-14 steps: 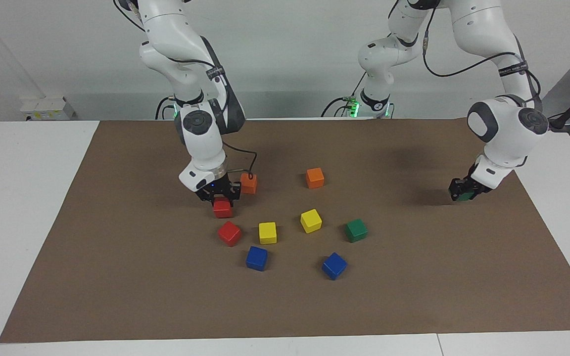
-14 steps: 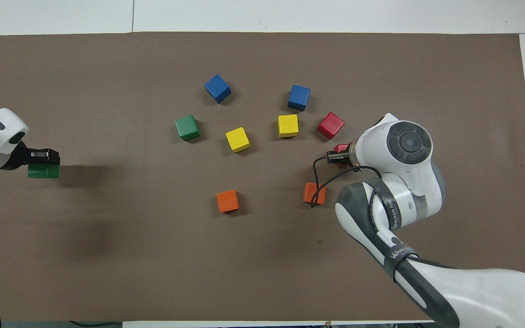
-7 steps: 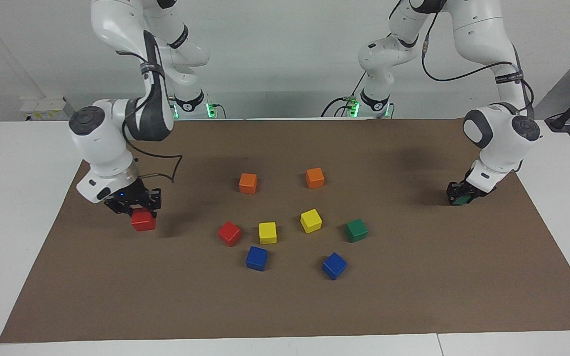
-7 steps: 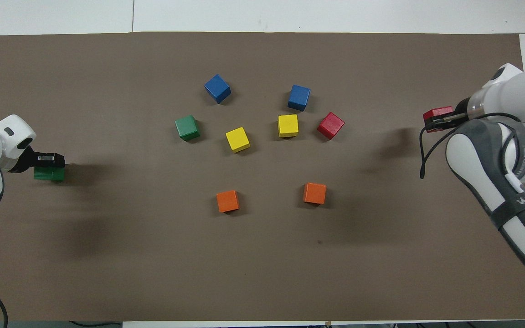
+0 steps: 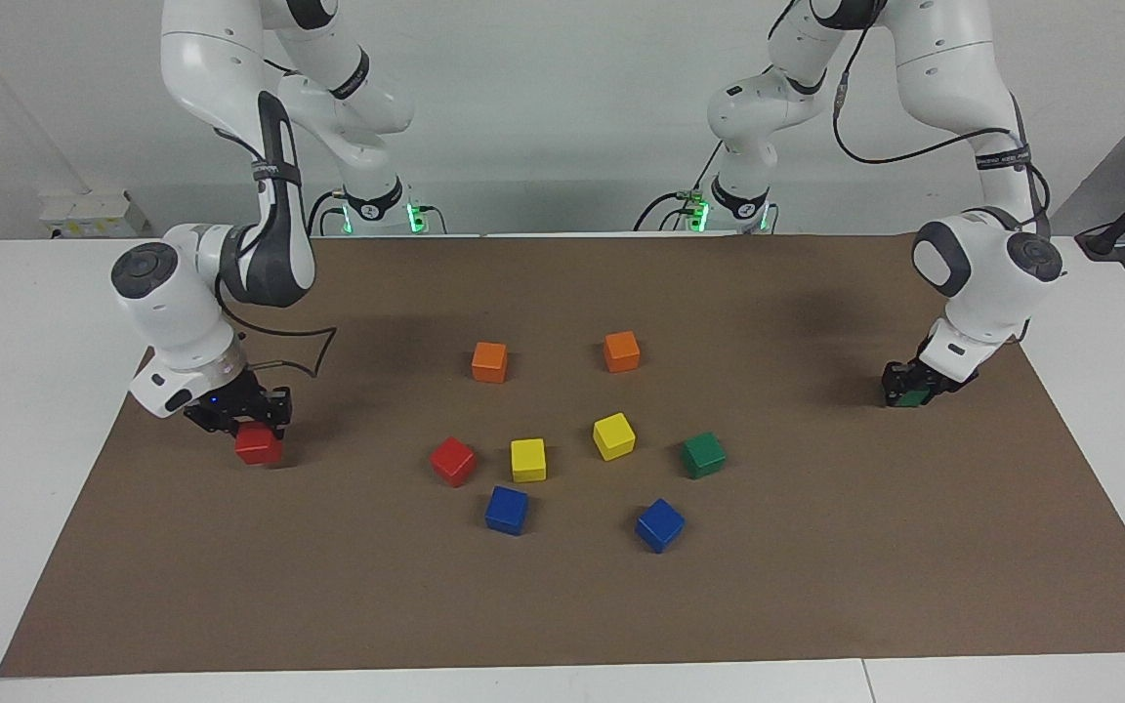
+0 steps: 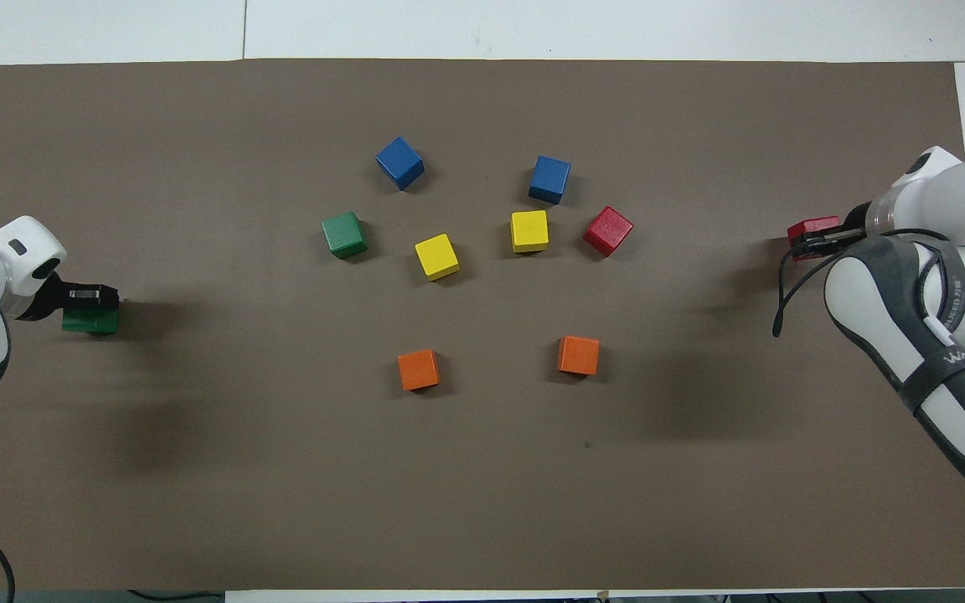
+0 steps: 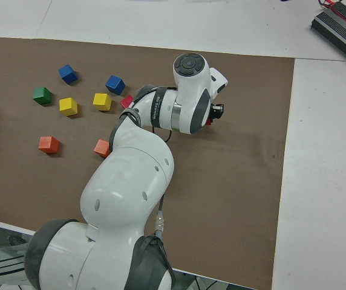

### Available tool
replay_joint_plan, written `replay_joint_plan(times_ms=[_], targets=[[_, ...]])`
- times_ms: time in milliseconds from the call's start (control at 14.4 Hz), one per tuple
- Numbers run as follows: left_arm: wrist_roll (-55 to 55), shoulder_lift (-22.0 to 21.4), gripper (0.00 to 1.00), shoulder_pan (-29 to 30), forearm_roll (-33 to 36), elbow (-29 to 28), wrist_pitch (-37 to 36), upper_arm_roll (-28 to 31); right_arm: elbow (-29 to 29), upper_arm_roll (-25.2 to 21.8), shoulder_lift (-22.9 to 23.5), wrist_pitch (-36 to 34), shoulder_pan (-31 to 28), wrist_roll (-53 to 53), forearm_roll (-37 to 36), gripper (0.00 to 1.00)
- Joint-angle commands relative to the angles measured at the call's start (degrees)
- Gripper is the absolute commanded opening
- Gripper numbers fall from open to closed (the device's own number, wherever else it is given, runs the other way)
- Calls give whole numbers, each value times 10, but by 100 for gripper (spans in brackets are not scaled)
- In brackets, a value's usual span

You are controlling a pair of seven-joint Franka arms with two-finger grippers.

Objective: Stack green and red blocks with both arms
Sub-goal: 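Place green down with the left gripper while the right gripper holds red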

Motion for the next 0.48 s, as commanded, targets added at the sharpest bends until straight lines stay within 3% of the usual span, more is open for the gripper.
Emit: replay_joint_plan(times_ms=[0, 208, 416], targets=[[17, -5, 100, 9, 4, -7, 10, -6, -14, 8, -8, 10, -13, -3, 2, 0], [13, -7, 100, -1, 4, 23, -30, -7, -25, 8, -8, 18, -12, 1, 2, 0], [-42, -3, 100, -30, -19, 116, -130, -7, -32, 7, -4, 39, -12, 2, 3, 0]])
